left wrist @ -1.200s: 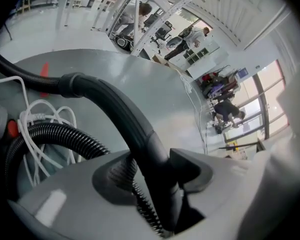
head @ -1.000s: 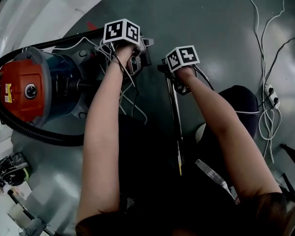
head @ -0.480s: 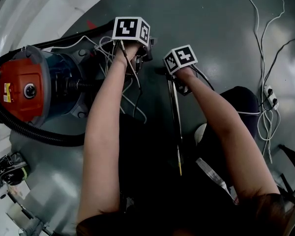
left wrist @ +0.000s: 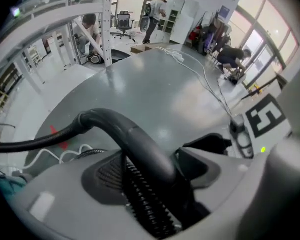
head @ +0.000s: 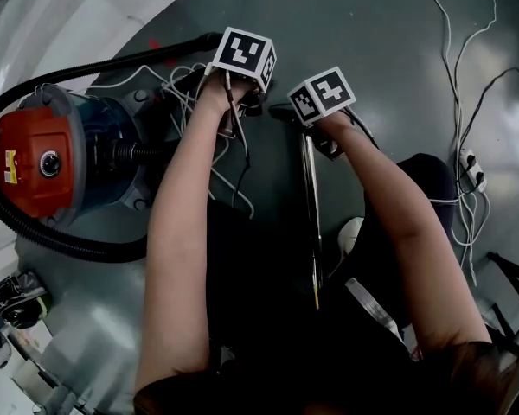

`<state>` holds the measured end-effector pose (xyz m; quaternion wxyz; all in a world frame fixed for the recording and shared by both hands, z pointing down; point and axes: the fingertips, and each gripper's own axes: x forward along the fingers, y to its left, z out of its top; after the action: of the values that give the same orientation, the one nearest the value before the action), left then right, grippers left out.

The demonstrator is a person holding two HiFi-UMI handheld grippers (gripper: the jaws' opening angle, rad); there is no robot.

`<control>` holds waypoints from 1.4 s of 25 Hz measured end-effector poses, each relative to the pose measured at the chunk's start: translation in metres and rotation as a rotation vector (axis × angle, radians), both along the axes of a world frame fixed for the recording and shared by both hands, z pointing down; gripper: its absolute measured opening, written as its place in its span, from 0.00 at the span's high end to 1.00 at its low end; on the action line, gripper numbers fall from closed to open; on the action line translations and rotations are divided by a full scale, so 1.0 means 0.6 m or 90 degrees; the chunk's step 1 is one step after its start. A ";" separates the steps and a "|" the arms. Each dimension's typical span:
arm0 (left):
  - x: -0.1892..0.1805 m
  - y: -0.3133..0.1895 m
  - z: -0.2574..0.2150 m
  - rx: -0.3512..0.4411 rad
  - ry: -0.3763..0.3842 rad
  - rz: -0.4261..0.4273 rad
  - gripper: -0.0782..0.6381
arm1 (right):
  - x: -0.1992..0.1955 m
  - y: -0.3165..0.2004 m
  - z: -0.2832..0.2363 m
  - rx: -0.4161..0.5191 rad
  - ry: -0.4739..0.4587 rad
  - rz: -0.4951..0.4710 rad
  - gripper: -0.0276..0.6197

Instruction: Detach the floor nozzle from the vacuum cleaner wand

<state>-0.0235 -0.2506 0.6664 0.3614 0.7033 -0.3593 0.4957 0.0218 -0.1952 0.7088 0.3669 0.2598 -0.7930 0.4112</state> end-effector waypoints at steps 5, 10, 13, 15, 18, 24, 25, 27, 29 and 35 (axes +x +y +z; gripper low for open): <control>0.002 0.001 -0.020 0.085 -0.158 0.140 0.42 | 0.023 -0.002 -0.031 0.009 0.009 -0.041 0.52; 0.039 -0.033 -0.075 0.230 -0.126 0.141 0.67 | 0.047 -0.001 -0.082 0.007 -0.012 -0.090 0.54; 0.015 -0.059 -0.154 0.322 -0.011 0.033 0.82 | 0.063 -0.012 -0.126 0.057 -0.014 -0.114 0.56; 0.000 -0.062 -0.225 0.365 0.153 -0.074 0.86 | 0.066 -0.020 -0.164 0.093 -0.034 -0.118 0.59; -0.026 -0.043 -0.316 0.393 0.373 -0.196 0.87 | 0.062 -0.021 -0.219 0.127 -0.087 -0.118 0.64; -0.051 -0.024 -0.307 0.458 0.408 -0.213 0.88 | 0.054 -0.040 -0.267 0.201 -0.136 -0.054 0.90; -0.045 -0.024 -0.308 0.478 0.420 -0.212 0.88 | 0.051 -0.049 -0.273 0.223 -0.142 -0.042 0.95; -0.022 -0.020 -0.313 0.526 0.420 -0.179 0.88 | 0.043 -0.068 -0.288 0.287 -0.138 -0.033 0.96; 0.005 -0.015 -0.310 0.558 0.385 -0.115 0.88 | 0.038 -0.086 -0.302 0.361 -0.116 -0.030 0.96; 0.040 -0.009 -0.346 0.736 0.313 -0.018 0.88 | 0.041 -0.134 -0.343 0.496 -0.112 0.079 0.96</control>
<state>0.0003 -0.2562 0.4590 0.0012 0.8736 -0.4849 0.0402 0.0461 -0.2753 0.5028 0.1460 0.3905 -0.9007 0.1220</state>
